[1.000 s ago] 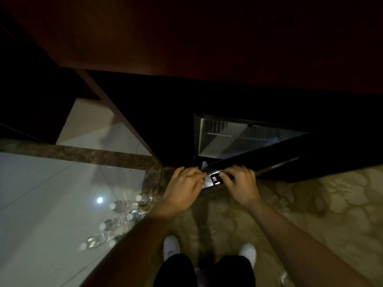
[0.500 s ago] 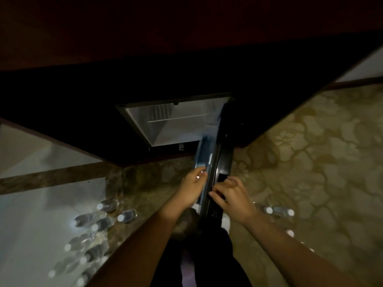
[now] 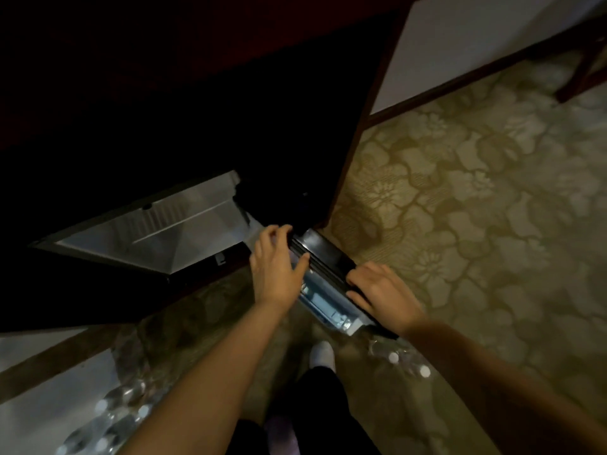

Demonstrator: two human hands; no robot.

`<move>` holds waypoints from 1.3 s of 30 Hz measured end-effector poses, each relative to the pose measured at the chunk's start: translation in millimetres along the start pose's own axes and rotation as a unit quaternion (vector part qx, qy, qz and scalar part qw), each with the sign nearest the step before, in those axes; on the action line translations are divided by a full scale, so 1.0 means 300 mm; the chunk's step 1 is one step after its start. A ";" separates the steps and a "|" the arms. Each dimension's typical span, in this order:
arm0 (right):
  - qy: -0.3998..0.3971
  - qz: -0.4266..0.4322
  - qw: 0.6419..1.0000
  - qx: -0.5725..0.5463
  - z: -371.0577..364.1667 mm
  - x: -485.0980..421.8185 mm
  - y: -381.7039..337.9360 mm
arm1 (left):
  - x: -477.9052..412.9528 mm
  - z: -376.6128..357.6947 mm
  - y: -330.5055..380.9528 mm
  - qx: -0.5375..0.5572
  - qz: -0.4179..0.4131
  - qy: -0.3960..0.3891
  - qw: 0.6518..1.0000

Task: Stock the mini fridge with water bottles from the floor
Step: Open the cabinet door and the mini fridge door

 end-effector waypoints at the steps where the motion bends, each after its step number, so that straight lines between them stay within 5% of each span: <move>1: 0.012 -0.008 1.000 0.002 0.015 -0.008 0.037 | -0.025 -0.013 0.027 -0.046 -0.052 -0.012 0.998; 6: 0.059 -0.062 0.995 0.059 0.077 -0.079 0.200 | -0.146 -0.111 0.104 -0.218 -0.179 -0.100 0.954; 13: 0.080 -0.167 0.977 0.110 0.129 -0.234 0.361 | -0.272 -0.156 0.173 -0.243 -0.160 -0.082 0.953; 23: 0.050 -0.201 0.970 0.130 0.202 -0.493 0.426 | -0.410 -0.189 0.199 -0.233 -0.110 -0.098 0.961; 34: 0.037 -0.180 0.973 0.140 0.231 -0.522 0.394 | -0.418 -0.162 0.185 -0.185 -0.109 -0.118 0.970; 39: 0.124 -0.014 0.987 0.098 0.200 -0.504 0.181 | -0.292 -0.035 0.120 -0.116 -0.204 -0.028 0.972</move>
Point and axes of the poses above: each hand's wrist, its own x-axis away from the middle knuckle, its own z-axis out of the back of the hand, y = z × x, the point moved 4 cm from there along -x, towards the middle knuckle, and after that the axes turned 6 degrees about y, right-handed, at the moved point
